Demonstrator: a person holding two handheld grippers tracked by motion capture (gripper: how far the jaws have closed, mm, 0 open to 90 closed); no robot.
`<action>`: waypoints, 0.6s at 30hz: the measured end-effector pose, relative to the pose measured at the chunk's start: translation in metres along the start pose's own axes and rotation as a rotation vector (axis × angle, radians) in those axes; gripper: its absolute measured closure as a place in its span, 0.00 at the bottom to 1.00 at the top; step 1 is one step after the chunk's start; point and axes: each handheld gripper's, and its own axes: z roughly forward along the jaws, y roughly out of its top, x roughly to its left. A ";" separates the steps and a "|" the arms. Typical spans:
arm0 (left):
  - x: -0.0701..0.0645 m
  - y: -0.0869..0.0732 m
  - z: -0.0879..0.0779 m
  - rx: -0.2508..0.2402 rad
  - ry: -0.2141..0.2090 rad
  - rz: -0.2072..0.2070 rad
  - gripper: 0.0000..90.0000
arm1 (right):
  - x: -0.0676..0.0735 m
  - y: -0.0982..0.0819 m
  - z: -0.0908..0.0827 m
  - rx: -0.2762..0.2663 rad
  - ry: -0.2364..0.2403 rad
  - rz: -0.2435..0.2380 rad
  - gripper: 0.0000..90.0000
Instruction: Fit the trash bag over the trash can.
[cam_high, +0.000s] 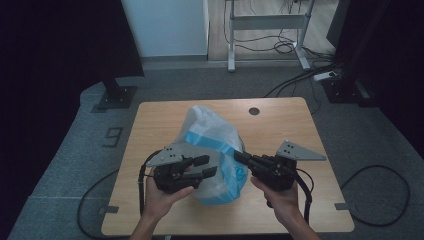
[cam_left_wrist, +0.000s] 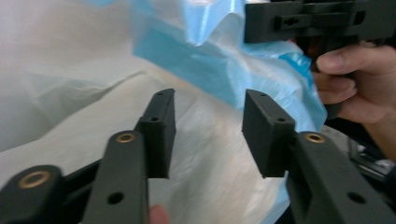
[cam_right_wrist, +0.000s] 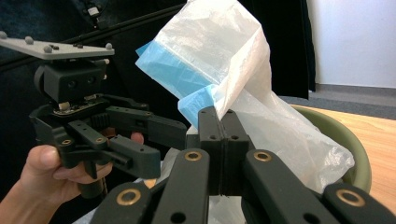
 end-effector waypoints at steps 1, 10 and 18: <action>-0.001 0.000 0.002 0.002 -0.004 0.002 0.58 | 0.000 0.000 0.000 0.001 -0.002 -0.003 0.99; -0.007 0.001 0.017 0.022 -0.060 0.000 0.42 | 0.000 -0.003 0.000 -0.009 -0.013 0.006 0.99; -0.011 0.001 0.026 0.042 -0.065 0.018 0.54 | 0.004 -0.007 0.003 -0.011 0.006 0.021 0.99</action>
